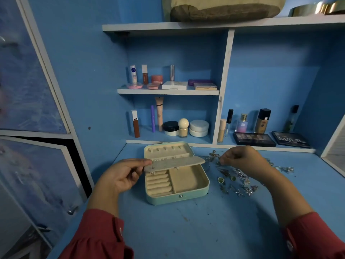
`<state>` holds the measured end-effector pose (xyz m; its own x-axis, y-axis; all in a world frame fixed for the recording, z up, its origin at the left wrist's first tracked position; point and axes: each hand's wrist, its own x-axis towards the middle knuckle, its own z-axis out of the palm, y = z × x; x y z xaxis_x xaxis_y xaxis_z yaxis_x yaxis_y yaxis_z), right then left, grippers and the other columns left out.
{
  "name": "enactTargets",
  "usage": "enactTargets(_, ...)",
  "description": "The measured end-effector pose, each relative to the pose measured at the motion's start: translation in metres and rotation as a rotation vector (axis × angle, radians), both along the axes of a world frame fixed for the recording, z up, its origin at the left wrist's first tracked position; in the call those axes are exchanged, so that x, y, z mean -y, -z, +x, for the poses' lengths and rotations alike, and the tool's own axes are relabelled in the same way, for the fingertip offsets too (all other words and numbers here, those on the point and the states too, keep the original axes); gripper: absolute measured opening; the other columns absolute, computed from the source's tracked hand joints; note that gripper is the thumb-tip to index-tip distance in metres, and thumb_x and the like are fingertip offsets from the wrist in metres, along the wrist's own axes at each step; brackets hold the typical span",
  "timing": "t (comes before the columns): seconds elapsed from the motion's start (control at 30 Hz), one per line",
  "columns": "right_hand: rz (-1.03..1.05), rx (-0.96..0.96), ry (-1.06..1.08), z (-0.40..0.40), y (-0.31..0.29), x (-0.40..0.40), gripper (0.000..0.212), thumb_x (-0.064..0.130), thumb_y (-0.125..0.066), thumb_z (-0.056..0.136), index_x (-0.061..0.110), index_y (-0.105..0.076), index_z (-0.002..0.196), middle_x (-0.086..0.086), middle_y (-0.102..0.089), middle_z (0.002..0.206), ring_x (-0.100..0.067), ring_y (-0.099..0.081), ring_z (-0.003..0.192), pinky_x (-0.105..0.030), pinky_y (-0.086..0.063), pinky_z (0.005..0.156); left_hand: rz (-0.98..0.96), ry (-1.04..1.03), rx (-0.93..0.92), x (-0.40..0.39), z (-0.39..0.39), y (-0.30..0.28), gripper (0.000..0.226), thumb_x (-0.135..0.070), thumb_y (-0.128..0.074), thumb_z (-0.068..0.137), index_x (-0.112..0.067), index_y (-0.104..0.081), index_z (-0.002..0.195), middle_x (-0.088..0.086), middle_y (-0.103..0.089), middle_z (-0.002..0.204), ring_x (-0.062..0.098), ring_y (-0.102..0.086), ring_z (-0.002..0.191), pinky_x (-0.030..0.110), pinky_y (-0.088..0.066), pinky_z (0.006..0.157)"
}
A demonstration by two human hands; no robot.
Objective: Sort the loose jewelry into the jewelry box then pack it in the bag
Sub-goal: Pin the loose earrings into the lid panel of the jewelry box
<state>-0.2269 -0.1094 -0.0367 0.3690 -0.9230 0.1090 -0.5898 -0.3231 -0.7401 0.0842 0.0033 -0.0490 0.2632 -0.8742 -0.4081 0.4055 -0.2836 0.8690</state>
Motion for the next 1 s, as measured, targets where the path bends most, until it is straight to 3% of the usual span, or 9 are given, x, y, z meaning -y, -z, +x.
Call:
enactTargets(0.1, 0.067, -0.154, -0.093, -0.009, -0.005, -0.003, 0.003, 0.019, -0.079, 0.076, 0.020, -0.076, 0.076, 0.008, -0.072, 0.072, 0.000, -0.063, 0.064, -0.022, -0.048, 0.070, -0.003, 0.014, 0.062, -0.001, -0.001, 0.000, 0.024, -0.005, -0.074, 0.058, -0.001, -0.072, 0.082, 0.002, -0.066, 0.063, 0.001, -0.046, 0.036, 0.009, -0.033, 0.030)
enactTargets(0.2, 0.081, -0.295, -0.139, -0.011, -0.011, -0.006, 0.015, 0.016, -0.079, 0.075, 0.031, -0.075, 0.071, 0.018, -0.071, 0.070, 0.005, -0.063, 0.067, -0.015, -0.049, 0.067, 0.006, 0.016, 0.101, -0.001, 0.000, 0.001, 0.013, -0.006, -0.075, 0.058, -0.005, -0.076, 0.072, 0.002, -0.066, 0.064, 0.001, -0.046, 0.037, 0.009, -0.033, 0.031)
enactTargets(0.33, 0.099, -0.437, -0.196, -0.008, -0.015, -0.011, 0.010, 0.023, -0.081, 0.072, 0.033, -0.077, 0.073, 0.021, -0.070, 0.073, 0.002, -0.064, 0.074, -0.021, -0.053, 0.076, 0.010, 0.017, 0.122, -0.001, -0.001, 0.003, 0.021, -0.006, -0.074, 0.062, -0.005, -0.070, 0.083, 0.001, -0.066, 0.064, 0.001, -0.046, 0.037, 0.009, -0.033, 0.031)
enactTargets(0.47, 0.067, -0.531, -0.214, 0.001, -0.014, -0.017, 0.010, 0.028, -0.080, 0.070, 0.036, -0.077, 0.075, 0.024, -0.069, 0.072, 0.005, -0.062, 0.072, -0.020, -0.053, 0.073, 0.007, 0.010, 0.122, 0.000, -0.003, 0.002, 0.018, -0.004, -0.072, 0.066, -0.005, -0.069, 0.084, 0.001, -0.066, 0.061, 0.001, -0.045, 0.036, 0.009, -0.034, 0.031)
enactTargets(0.6, 0.030, -0.616, -0.226, 0.006, -0.013, -0.019, 0.013, 0.031, -0.078, 0.072, 0.035, -0.077, 0.084, 0.024, -0.068, 0.076, 0.000, -0.061, 0.076, -0.025, -0.054, 0.078, 0.000, 0.014, 0.135, 0.000, -0.002, 0.003, 0.013, 0.000, -0.070, 0.071, -0.006, -0.069, 0.083, 0.000, -0.066, 0.061, 0.001, -0.045, 0.036, 0.009, -0.034, 0.031)
enactTargets(1.0, 0.015, -0.640, -0.188, 0.008, -0.008, -0.016, 0.011, 0.029, -0.076, 0.075, 0.030, -0.077, 0.086, 0.021, -0.067, 0.075, -0.002, -0.063, 0.074, -0.029, -0.056, 0.080, -0.019, 0.036, 0.183, 0.001, -0.001, 0.004, 0.014, 0.006, -0.063, 0.080, -0.007, -0.069, 0.081, -0.002, -0.062, 0.057, 0.001, -0.045, 0.036, 0.010, -0.033, 0.031)
